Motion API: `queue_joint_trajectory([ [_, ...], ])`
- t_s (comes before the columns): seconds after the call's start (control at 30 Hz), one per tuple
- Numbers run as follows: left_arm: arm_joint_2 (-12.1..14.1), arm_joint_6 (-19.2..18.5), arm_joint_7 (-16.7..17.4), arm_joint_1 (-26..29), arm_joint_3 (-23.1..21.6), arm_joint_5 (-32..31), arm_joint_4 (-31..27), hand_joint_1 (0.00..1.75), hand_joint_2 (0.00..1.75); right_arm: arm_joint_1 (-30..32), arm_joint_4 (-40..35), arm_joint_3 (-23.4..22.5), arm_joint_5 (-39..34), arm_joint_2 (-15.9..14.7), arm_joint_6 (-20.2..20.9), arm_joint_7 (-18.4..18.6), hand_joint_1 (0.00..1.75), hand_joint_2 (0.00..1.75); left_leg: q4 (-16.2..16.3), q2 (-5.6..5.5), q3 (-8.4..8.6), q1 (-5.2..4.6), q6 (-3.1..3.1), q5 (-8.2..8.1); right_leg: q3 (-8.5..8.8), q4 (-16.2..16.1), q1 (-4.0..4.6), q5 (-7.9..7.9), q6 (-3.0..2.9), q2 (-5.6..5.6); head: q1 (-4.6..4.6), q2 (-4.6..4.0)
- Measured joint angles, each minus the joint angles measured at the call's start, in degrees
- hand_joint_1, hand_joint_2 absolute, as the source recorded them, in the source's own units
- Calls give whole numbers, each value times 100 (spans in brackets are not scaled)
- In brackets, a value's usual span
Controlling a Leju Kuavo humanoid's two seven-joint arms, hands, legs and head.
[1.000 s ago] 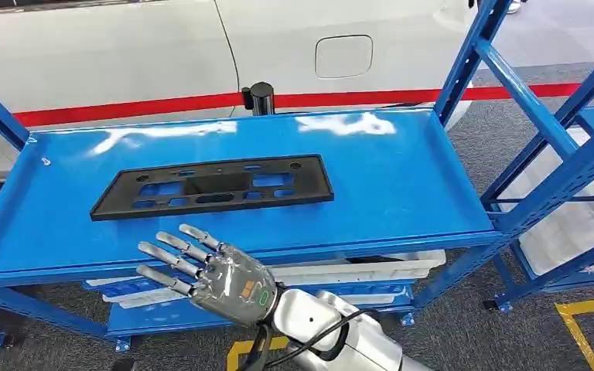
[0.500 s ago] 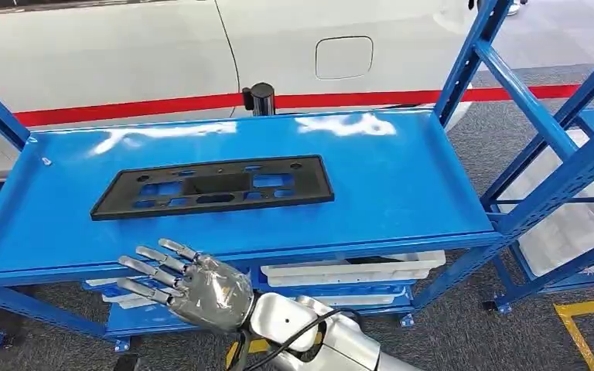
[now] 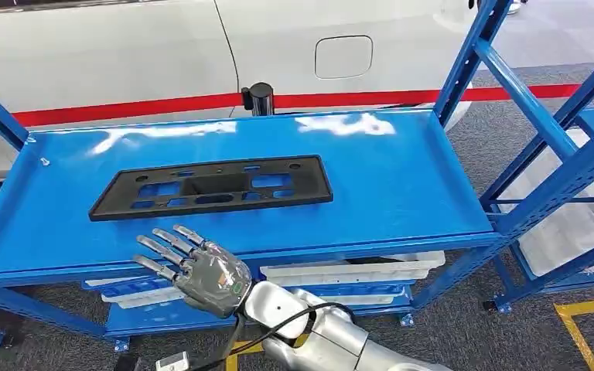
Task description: Take the parts from the cabinet and place them on the table.
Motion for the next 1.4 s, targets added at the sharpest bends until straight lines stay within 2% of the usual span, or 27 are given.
queue_joint_trajectory([
  [0.23, 0, 0, 17, 6, 0, -72, 2, 0, 0, -211, 717, -190, 253, 151, -230, 702, 0, 175, 1, -1, 0, -1, 0, 0, 1, 0, -2, 0, 0, 0, -2, 0],
  [0.5, 0, -11, 50, 6, 2, -216, 0, 0, 0, -344, 1257, -618, 407, 173, -564, 1292, 0, 175, 1, 0, -1, -2, 1, 0, -1, 0, -2, 0, 0, 0, 0, 0],
  [0.6, 0, -15, 57, 6, 7, -249, 0, 0, 0, -367, 1317, -763, 446, 169, -606, 1386, 0, 175, 1, 0, -1, -2, 1, 0, -1, 0, -2, 0, 0, 0, -2, 0],
  [0.83, -2, -11, 72, 18, 20, -315, 2, 0, 0, -368, 1426, -1246, 665, 116, -702, 1988, 0, 175, 1, 0, -1, -1, 1, 0, -2, 0, -2, 0, 0, 0, 0, 0],
  [1.03, -9, -2, 83, 25, 22, -358, 2, 0, 0, -365, 1430, -1513, 794, 61, -704, 2199, 0, 175, 1, 0, -2, -2, 1, -1, -3, 0, -2, 0, 0, 0, 0, 0],
  [1.2, -15, 20, 83, 29, 28, -404, 2, 0, 0, -349, 1430, -1633, 1172, 16, -680, 2449, 0, 175, 1, 0, -2, -2, 1, -1, -4, 0, -2, 0, 0, 0, 0, 0],
  [1.23, -17, 22, 83, 30, 28, -407, 2, 0, 0, -347, 1430, -1635, 1242, 11, -669, 2488, 154, 175, 1, 0, -2, -2, 1, -1, -4, 0, -2, 0, 0, 1, 0, 0],
  [1.27, -20, 24, 83, 30, 33, -409, 2, 0, 0, -347, 1430, -1637, 1303, 7, -630, 2514, 175, 175, 1, 0, -2, -2, 1, -1, -4, 0, -2, 0, 0, 1, 0, 0],
  [1.4, -24, 24, 83, 29, 70, -422, 2, 0, 0, -319, 1465, -1631, 1537, 0, -413, 2584, 175, 175, 1, 0, -2, -1, 1, -1, -4, 0, -2, 0, 0, 0, 0, 0],
])
